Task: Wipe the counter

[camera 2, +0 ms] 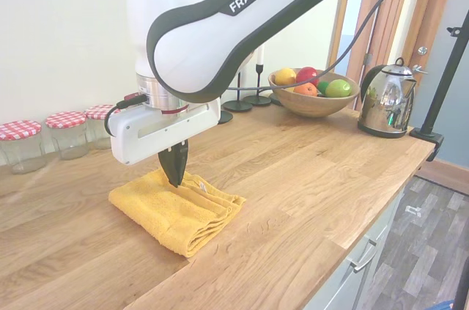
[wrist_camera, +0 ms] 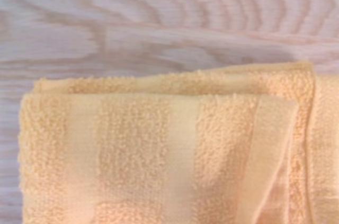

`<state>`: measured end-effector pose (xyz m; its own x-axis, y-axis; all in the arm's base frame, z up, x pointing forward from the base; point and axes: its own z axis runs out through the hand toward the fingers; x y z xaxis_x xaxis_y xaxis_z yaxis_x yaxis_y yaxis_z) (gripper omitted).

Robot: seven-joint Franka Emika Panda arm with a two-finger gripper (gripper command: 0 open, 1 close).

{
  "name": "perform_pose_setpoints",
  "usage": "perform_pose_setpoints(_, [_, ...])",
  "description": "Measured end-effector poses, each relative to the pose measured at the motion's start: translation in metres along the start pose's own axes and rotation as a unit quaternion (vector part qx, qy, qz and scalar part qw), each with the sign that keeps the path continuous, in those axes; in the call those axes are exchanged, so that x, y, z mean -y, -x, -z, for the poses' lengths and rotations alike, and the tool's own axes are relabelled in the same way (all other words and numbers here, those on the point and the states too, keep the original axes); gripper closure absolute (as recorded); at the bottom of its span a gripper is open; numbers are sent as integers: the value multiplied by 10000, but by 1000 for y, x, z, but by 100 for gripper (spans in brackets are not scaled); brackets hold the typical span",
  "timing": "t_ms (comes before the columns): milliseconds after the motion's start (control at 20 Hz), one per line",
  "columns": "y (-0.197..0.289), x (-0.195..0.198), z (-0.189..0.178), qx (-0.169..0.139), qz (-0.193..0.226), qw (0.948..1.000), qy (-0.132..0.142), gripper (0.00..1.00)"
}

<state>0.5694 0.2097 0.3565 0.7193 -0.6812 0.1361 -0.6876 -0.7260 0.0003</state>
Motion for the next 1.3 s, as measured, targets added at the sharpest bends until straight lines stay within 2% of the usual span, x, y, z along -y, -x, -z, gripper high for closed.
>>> perform_pose_setpoints(1300, [4,2,2,9,21,10000,-13,0])
